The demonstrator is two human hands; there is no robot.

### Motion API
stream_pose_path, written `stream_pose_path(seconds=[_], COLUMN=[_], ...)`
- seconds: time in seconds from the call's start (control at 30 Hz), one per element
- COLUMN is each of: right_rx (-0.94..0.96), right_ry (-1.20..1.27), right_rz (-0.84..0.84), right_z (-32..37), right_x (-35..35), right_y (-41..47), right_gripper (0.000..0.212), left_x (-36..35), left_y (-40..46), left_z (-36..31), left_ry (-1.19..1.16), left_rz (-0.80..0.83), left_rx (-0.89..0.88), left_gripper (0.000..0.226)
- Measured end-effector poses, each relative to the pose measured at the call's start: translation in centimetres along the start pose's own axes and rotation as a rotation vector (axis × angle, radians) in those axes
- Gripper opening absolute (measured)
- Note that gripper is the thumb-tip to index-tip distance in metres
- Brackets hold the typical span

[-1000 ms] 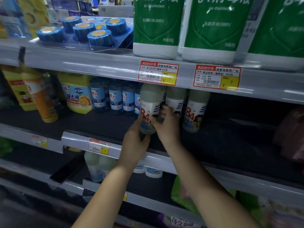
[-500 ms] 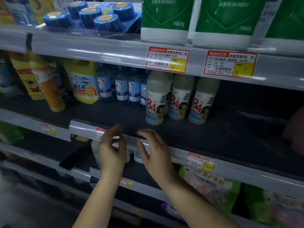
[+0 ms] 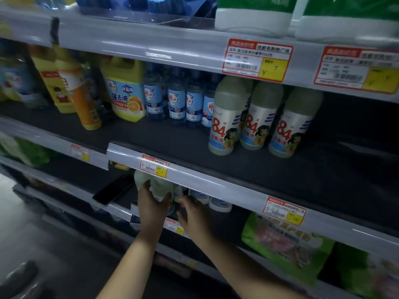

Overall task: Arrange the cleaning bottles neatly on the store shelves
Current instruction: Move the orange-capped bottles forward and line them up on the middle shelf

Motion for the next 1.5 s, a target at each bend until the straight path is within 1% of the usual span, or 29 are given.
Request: stream_pose_path(seconds=[0.07, 0.17, 0.33, 0.43, 0.53, 0.67, 0.8, 1.0, 1.13, 1.3, 1.5], right_rx=[-0.042, -0.068, -0.102, -0.100, -0.124, -0.155, -0.205, -0.285, -0.309, -0.345, -0.404], right_ry=[-0.004, -0.004, 0.022, 0.025, 0.017, 0.011, 0.023, 0.026, 0.043, 0.079, 0.089], right_rz=[0.025, 0.035, 0.027, 0.016, 0.015, 0.019, 0.034, 0.061, 0.076, 0.048, 0.032], right_z=[-0.3, -0.7, -1.5, -1.7, -2.2, -3.0, -3.6, -4.5, -4.9, -5.6, -6.4], right_x=[-0.4, -0.9, -0.8, -0.5, -0.4, -0.7, -1.1, -2.1, -2.8, -2.6, -2.4], right_y=[0.5, 0.7, 0.5, 0.4, 0.3, 0.2, 0.1, -0.6, -1.3, -2.1, -3.0], right_gripper=[0.027, 0.026, 0.026, 0.027, 0.028, 0.028, 0.029, 0.031, 0.034, 0.034, 0.034], left_x=[-0.5, -1.3, -2.0, -2.2, -2.4, -2.8, -3.0, -3.2, -3.6, -4.3, -4.4], left_y=[0.8, 1.8, 1.9, 1.8, 1.6, 0.8, 0.2, 0.2, 0.4, 1.1, 0.6], left_z=[0.1, 0.4, 0.0, -0.2, -0.4, -0.2, 0.6, 1.4, 1.9, 1.4, 1.9], left_ry=[0.046, 0.095, 0.181, 0.212, 0.210, 0.177, 0.136, 0.087, 0.120, 0.112, 0.058], left_rz=[0.004, 0.000, -0.069, -0.079, -0.073, -0.064, -0.059, 0.010, 0.038, 0.046, 0.061], left_rx=[0.029, 0.053, 0.049, 0.072, 0.087, 0.024, 0.009, 0.009, 0.008, -0.023, -0.005], left_gripper=[0.058, 0.059, 0.060, 0.065, 0.065, 0.061, 0.065, 0.065, 0.068, 0.068, 0.059])
Point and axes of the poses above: each hand's wrist, its own y-axis towards the middle knuckle, its own x-axis out of the back of the hand, z = x × y, the point moved 6 cm from there along y, towards the middle knuckle, and after that the axes turned 9 degrees about y, right-handed, at the moved point
